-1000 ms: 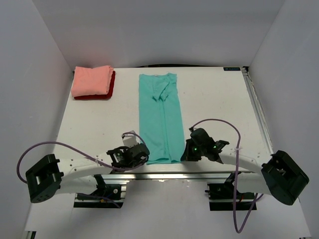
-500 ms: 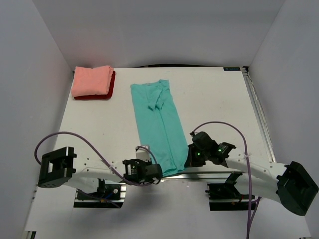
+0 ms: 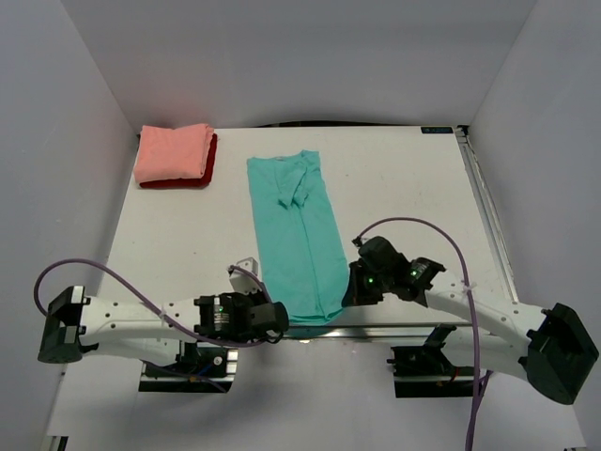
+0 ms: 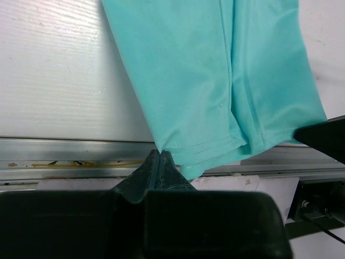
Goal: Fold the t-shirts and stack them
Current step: Grab the bottom of the folded rectangular tshirt with both arms, then fold the folded rectangular tshirt in 1/3 of the way
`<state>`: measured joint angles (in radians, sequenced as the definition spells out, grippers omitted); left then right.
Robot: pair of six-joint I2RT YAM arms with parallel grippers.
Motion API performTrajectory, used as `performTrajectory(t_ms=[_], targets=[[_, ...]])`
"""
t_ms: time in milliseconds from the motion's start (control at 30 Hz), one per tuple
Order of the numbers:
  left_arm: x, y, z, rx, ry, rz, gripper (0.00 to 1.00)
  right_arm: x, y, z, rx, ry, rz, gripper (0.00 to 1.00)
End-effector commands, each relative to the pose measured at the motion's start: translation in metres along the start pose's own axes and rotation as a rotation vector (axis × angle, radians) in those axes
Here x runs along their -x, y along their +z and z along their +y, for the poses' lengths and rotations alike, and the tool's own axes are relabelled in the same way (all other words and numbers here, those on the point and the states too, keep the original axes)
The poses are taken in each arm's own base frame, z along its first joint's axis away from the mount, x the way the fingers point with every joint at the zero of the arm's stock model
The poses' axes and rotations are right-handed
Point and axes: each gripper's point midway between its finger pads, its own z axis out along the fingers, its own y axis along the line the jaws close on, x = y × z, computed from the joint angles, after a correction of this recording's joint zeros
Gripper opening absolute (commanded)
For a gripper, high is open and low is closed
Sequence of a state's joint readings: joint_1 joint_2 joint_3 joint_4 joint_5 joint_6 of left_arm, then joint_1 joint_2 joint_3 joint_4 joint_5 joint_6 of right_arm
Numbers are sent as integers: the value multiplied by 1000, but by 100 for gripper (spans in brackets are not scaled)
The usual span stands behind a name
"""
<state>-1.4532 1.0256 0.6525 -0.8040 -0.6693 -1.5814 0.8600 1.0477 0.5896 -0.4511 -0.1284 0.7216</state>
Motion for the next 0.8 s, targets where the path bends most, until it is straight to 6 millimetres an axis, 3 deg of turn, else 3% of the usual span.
performTrajectory(t_ms=[0,167,467,567,767], targets=[[23,-8,-1,23,-10,-86,0,19,-8,22,41,-46,-26,0],[42,-17,7,38,-62,-141,0,40,-11,34,25,-91,-51,0],[118,-56,14,-11,-166,-339,0,87,0,48,-44,-153,-111,0],[129,-56,15,39,-122,-354,0,95,6,50,-51,-152,-120,0],[146,-38,23,161,-74,-348,0,114,5,49,-74,-151,-192,0]])
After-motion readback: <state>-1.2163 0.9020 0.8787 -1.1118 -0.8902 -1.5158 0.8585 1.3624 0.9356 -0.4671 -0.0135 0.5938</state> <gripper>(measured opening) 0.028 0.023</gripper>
